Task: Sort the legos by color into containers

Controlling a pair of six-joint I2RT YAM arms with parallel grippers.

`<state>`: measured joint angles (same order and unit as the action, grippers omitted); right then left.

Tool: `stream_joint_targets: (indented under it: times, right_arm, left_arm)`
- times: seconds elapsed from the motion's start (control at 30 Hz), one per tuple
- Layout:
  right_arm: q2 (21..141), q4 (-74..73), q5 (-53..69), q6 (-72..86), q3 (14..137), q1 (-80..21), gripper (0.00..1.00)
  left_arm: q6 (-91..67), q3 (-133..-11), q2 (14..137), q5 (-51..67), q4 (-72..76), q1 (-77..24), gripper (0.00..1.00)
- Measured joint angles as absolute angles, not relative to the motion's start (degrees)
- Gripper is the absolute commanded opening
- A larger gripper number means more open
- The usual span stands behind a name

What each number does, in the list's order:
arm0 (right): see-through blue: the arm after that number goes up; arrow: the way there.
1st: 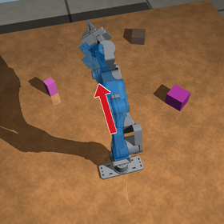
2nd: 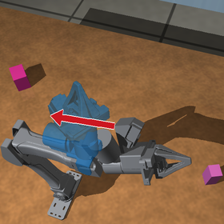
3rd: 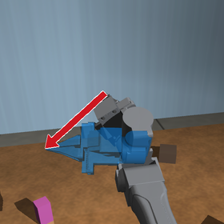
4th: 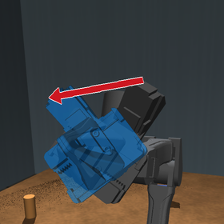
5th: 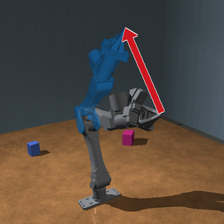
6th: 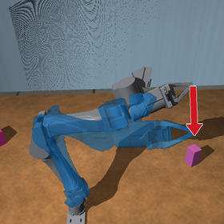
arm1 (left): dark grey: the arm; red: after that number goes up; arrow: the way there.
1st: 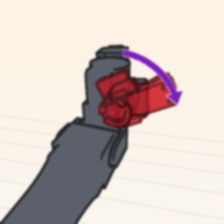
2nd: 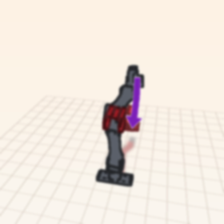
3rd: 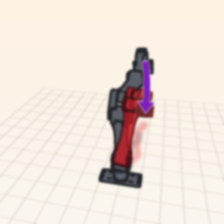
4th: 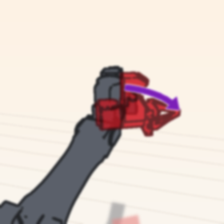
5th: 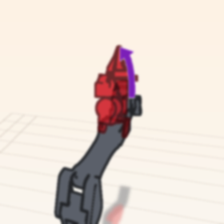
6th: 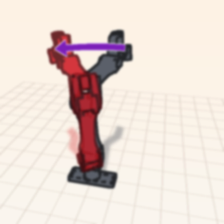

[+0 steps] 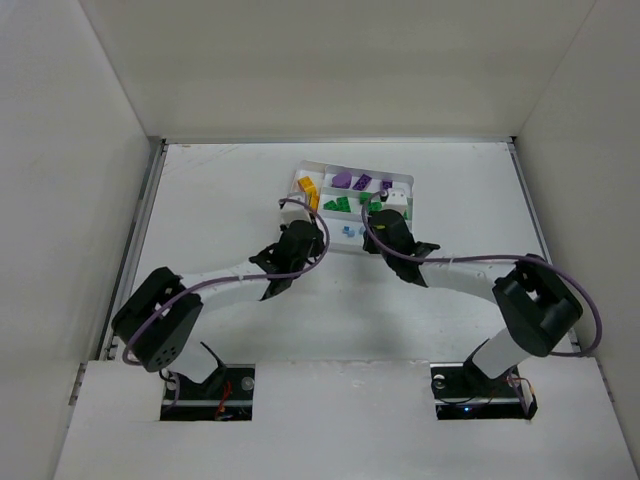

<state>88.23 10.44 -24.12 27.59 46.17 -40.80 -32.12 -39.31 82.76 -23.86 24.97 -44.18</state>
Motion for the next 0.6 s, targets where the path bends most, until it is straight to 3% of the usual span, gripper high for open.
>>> stream_joint_targets:
  times: [0.07, 0.13, 0.33, 0.4, 0.57, 0.6]
  right_arm:
    - [89.9, 10.3, -24.3, 28.1, 46.7, -39.3, 0.46]
    - [90.3, 9.9, -24.5, 28.4, 46.8, -38.9, 0.53]
    - [85.3, 10.5, -24.7, 28.6, 44.4, -38.8, 0.54]
    - [81.7, 11.0, -25.2, 28.9, 41.9, -38.8, 0.54]
    - [73.0, 11.5, -27.2, 30.2, 34.2, -38.8, 0.57]
    - [71.5, 11.5, -27.6, 30.6, 32.7, -38.8, 0.59]
  left_arm:
    - [-31.6, -42.1, 86.1, -23.8, 25.4, -44.6, 0.17]
    - [-30.8, -45.3, 89.7, -23.7, 25.8, -44.9, 0.17]
    - [-28.8, -53.5, 99.2, -22.7, 26.6, -45.0, 0.19]
    - [-28.4, -55.6, 101.5, -22.2, 26.3, -45.0, 0.29]
    - [-27.9, -56.6, 102.6, -21.6, 25.1, -44.9, 0.66]
    - [-28.0, -56.2, 102.1, -21.6, 25.1, -44.8, 0.78]
